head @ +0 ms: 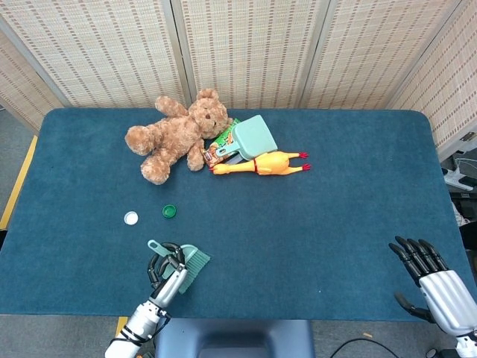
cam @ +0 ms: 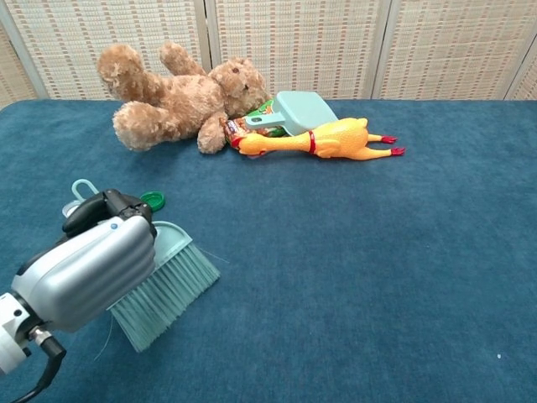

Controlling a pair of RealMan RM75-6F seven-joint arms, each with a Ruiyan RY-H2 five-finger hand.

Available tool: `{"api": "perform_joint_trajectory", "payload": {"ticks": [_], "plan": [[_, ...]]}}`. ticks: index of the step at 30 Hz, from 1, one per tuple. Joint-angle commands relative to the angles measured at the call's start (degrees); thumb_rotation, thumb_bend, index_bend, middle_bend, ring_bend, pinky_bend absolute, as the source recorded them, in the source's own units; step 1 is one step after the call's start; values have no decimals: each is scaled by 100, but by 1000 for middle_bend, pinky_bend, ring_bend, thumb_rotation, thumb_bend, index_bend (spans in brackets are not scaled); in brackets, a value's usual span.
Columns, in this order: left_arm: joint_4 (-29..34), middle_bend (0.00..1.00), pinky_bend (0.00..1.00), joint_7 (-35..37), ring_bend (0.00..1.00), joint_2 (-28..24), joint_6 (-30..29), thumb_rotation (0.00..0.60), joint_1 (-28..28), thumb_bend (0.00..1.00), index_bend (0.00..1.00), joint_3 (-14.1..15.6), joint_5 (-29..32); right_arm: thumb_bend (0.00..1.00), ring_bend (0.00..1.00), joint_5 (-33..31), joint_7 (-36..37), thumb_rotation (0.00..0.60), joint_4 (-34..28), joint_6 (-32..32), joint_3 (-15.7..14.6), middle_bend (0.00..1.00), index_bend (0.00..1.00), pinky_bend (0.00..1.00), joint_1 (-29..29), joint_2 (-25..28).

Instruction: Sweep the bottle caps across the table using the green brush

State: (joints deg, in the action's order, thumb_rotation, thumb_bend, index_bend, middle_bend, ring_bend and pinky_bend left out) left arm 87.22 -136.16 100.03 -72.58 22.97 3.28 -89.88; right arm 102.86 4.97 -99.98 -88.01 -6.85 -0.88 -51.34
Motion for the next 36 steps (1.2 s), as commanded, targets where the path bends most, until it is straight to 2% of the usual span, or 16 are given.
{"api": "perform_joint_trajectory", "payload": {"ticks": [1, 15, 24, 33, 36], "plan": [[-184, 1000, 944, 95, 876, 42, -20, 600, 45, 555, 875, -115, -48, 198, 0, -14, -2, 600, -2, 6, 6, 0, 0, 0, 0, -1], [-1269, 1000, 946, 350, 877, 124, -74, 600, 238, 555, 876, -662, 65, 198, 0, -65, -18, 600, -21, 1, 30, 0, 0, 0, 20, 13], [-1951, 1000, 946, 545, 877, 143, -55, 600, 451, 556, 876, -1211, 580, 198, 0, -87, -39, 600, -33, -7, 46, 0, 0, 0, 32, 15], [-2424, 1000, 946, 754, 877, 160, -86, 600, 570, 556, 876, -1250, 827, 198, 0, -92, -107, 600, -59, -26, 55, 0, 0, 0, 57, 6], [-2404, 1000, 946, 791, 878, 155, -191, 600, 565, 556, 876, -1263, 887, 198, 0, -94, -115, 600, -60, -33, 58, 0, 0, 0, 63, 3]]}}
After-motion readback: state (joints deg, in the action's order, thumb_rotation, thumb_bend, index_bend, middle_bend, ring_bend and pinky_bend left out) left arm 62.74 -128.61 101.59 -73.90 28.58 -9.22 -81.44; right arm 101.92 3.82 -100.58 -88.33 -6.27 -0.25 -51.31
